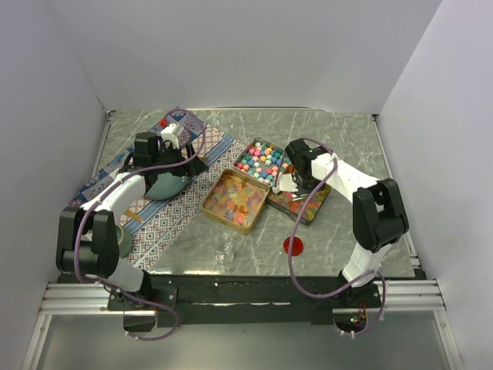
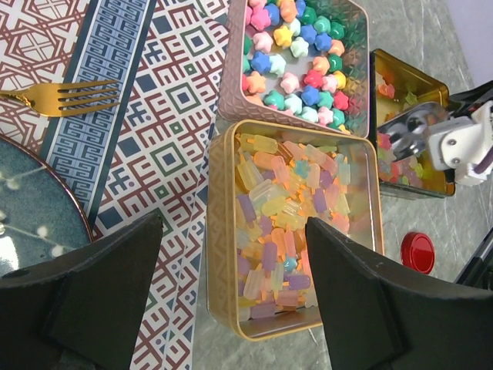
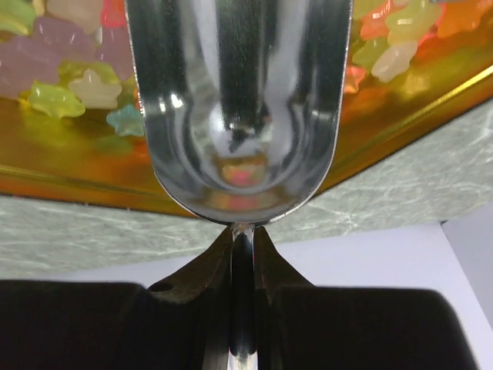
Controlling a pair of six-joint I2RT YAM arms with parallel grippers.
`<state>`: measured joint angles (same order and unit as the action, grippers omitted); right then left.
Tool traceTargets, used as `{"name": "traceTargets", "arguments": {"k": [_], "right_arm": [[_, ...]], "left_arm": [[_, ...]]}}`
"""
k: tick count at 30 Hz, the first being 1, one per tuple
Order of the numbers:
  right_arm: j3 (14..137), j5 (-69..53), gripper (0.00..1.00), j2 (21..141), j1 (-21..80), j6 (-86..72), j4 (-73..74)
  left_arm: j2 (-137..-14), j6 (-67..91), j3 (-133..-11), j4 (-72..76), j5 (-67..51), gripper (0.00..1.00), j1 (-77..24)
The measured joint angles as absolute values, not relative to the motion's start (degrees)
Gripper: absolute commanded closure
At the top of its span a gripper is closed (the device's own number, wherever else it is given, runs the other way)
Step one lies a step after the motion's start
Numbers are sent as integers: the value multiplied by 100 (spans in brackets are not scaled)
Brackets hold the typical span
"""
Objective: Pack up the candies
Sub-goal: Scoop the fake candies from the storage box.
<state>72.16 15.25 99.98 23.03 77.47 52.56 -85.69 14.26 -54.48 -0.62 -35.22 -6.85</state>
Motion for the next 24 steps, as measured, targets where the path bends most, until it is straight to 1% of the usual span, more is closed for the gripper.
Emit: {"name": "traceTargets", "arguments": {"k": [5,14,19,24], "right_arm": [[7181,1166,100,10202,2414,7782,5059],[7234,735,100,10455,2462,7697,5164],[7301,54,100,10490,2281,7660,5179],[6770,-733,100,10197,2165,7664,4665]], "left_arm": [[-8611,1417,-5529,-200,-3514,19,-685],[-8956,1269,-5975,-506,-3468,19,-685],[-9146,1199,-6235,-711,-3459,19,-685],[-9321,1007,-6600,-1046,-3452,19,-685]]}}
